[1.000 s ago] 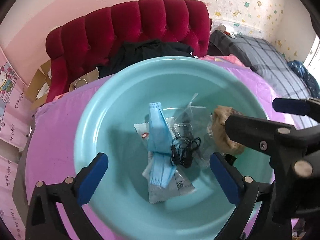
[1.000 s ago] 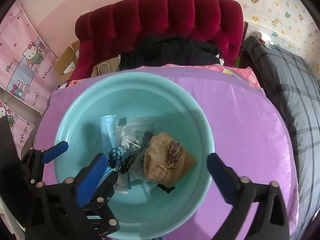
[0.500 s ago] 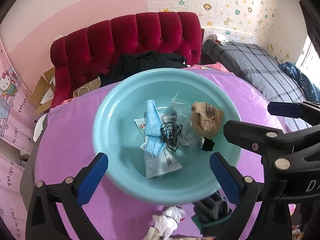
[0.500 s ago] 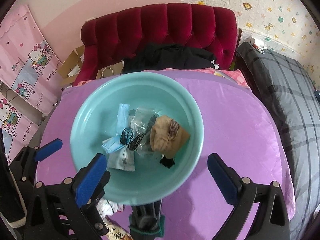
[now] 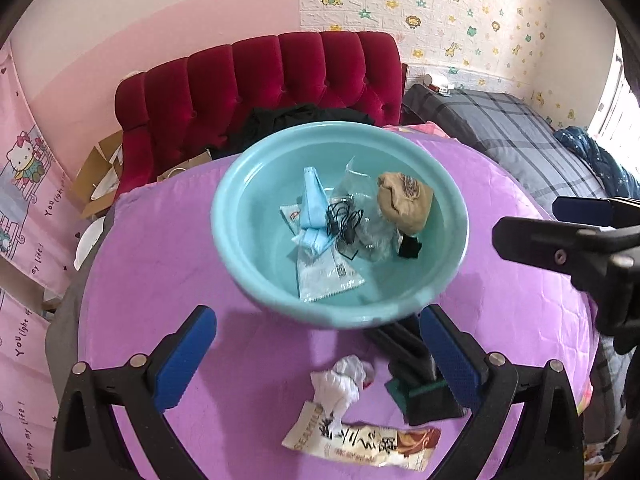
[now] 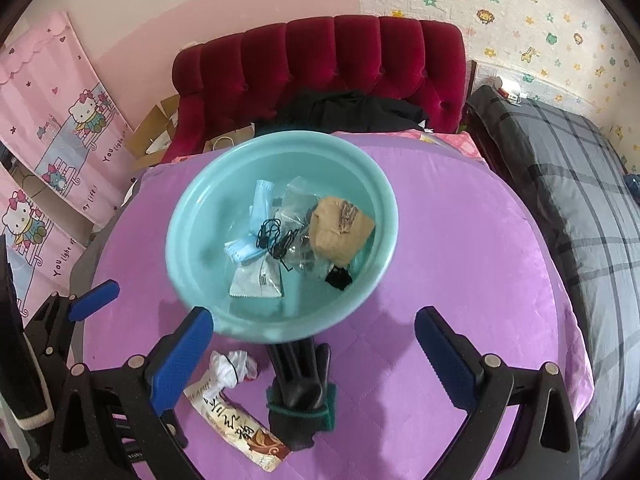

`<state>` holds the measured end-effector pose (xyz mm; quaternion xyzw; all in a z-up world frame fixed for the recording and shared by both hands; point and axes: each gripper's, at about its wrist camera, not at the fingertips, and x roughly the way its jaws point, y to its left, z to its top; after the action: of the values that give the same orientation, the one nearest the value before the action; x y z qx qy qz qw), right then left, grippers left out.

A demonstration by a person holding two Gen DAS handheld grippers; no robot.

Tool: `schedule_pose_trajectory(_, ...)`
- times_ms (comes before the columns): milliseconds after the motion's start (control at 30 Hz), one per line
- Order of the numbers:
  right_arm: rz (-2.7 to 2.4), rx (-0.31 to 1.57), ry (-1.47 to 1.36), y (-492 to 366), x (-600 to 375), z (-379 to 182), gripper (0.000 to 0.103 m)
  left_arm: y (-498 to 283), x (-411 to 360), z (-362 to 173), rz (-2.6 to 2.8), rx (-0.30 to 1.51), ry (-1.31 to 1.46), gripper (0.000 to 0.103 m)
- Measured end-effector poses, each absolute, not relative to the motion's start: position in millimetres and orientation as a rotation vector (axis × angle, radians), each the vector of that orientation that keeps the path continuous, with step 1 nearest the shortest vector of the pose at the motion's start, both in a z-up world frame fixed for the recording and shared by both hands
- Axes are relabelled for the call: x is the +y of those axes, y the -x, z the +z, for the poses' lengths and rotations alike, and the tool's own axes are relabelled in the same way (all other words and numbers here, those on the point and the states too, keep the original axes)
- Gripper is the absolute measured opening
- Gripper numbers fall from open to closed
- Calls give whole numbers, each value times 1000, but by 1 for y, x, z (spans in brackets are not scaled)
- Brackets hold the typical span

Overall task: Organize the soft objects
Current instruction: 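Move both grippers back toward the snack wrapper and black glove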

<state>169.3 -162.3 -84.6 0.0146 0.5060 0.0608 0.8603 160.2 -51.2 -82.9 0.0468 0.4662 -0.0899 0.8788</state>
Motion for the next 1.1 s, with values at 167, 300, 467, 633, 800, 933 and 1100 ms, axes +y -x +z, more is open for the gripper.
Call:
schedule_pose_trajectory(167, 131, 1046, -34, -150, -162, -86, 103, -139, -42, -80, -186, 936, -93, 103)
schedule_pose_trajectory(300, 138, 1023, -16, -132, -158, -85, 103, -122, -33, -76, -184, 902, -88, 103)
schedule_pose_trajectory(467, 150, 1006, -12, -112, -154, -90, 103, -103, -23, -78, -170, 876, -95, 103)
schedule_pose_trajectory(633, 161, 993, 13, -95, -149, -99, 103, -86, -17, -90, -166, 891, -98, 103)
schedule_pose_trajectory(800, 168, 1008, 13, -80, -149, -115, 103, -72, -13, -107, -170, 927, -83, 103)
schedule_pose_trajectory(933, 171, 1016, 24, -68, -149, -133, 103, -61, -14, -122, -177, 951, -91, 103)
schedule_pose_trajectory(1100, 173, 1028, 28, -57, -150, -151, 103, -53, -14, -137, -178, 983, -84, 103)
